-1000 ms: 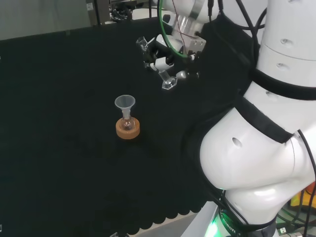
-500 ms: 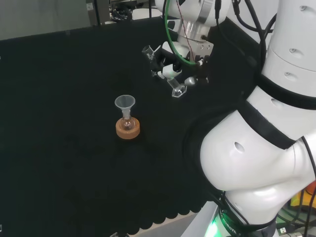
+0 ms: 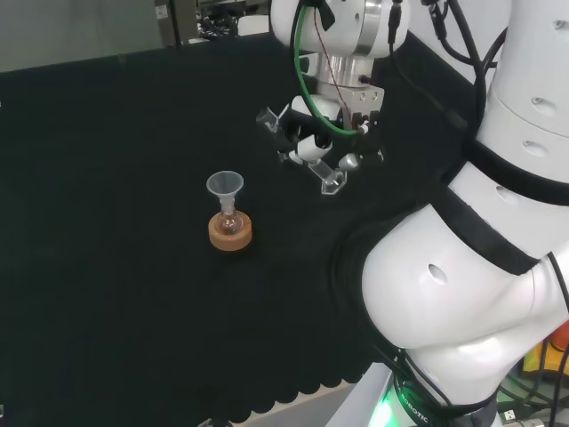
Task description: Pour the water from the graduated cylinder into the round-bottom flask.
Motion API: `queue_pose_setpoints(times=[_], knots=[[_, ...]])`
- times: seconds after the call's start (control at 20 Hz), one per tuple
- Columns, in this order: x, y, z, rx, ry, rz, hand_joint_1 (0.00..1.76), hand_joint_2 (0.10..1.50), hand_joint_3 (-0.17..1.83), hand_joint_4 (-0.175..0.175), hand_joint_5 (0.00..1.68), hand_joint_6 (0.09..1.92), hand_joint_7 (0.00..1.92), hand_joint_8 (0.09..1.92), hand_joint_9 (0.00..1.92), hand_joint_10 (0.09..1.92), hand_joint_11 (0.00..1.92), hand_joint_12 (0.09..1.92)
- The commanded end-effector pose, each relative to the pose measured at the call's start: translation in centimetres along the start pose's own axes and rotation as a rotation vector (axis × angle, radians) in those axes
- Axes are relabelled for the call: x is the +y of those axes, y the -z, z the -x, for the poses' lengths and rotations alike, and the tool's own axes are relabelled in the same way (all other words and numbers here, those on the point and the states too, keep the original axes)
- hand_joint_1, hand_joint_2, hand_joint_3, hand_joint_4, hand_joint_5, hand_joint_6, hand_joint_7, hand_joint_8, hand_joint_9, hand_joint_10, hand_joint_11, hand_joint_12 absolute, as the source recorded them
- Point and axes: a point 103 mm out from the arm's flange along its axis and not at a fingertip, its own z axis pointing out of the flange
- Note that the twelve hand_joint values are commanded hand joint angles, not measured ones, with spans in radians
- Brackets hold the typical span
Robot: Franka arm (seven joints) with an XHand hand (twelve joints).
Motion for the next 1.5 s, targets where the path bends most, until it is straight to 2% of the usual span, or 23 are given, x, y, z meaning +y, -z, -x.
queue_pose_setpoints(times=[0.05,0.5,1.05,1.5], knots=[[-1.3,-0.6,-1.1,-0.12,0.007,-0.141,1.27,1.09,0.0,-0.175,1.03,0.93,1.06,0.91,1.47,0.09,1.27,0.71],[-0.8,-0.4,-3.2,-0.257,0.023,-0.258,1.27,1.09,0.0,-0.175,1.03,0.93,1.06,0.91,1.47,0.09,1.27,0.71],[-0.1,-0.2,-3.8,-0.363,-0.024,-0.411,1.27,1.09,0.0,-0.175,1.03,0.93,1.06,0.91,1.47,0.09,1.27,0.71],[-0.1,0.1,-4.3,-0.419,-0.03,-0.43,1.27,1.09,0.0,-0.175,1.03,0.93,1.06,0.91,1.47,0.09,1.27,0.71]])
